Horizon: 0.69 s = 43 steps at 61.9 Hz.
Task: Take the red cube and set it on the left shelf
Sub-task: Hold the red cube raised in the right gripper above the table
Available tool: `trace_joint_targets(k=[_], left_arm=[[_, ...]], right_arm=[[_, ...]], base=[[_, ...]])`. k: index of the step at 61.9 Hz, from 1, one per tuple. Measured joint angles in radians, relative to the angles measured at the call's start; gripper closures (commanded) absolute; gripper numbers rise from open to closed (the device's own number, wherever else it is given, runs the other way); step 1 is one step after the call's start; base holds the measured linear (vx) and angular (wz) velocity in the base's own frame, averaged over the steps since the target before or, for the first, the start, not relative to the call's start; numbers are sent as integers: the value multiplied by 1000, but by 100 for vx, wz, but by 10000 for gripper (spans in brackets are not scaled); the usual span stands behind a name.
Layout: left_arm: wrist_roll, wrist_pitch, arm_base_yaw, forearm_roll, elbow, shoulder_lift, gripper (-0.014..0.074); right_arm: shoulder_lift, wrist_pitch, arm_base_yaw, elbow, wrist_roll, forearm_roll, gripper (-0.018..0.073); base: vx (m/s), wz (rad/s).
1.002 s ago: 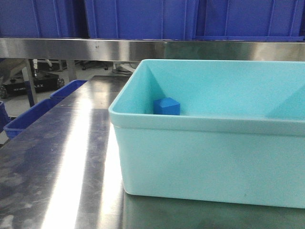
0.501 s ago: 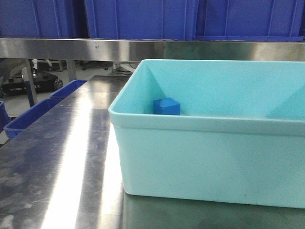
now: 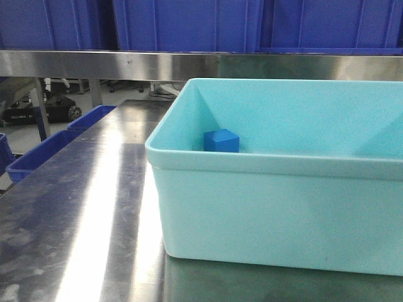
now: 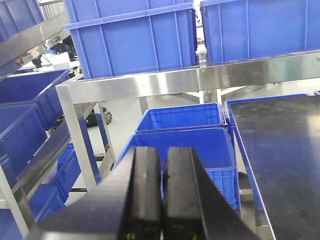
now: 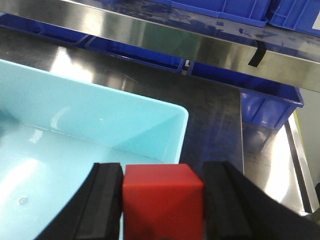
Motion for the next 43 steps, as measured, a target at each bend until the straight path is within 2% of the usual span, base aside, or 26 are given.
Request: trace_joint_targets(k=[43], left_arm=[[0,0,0,0,0,0,491]], right_arm=[[0,0,0,0,0,0,501]], base=[[0,0]])
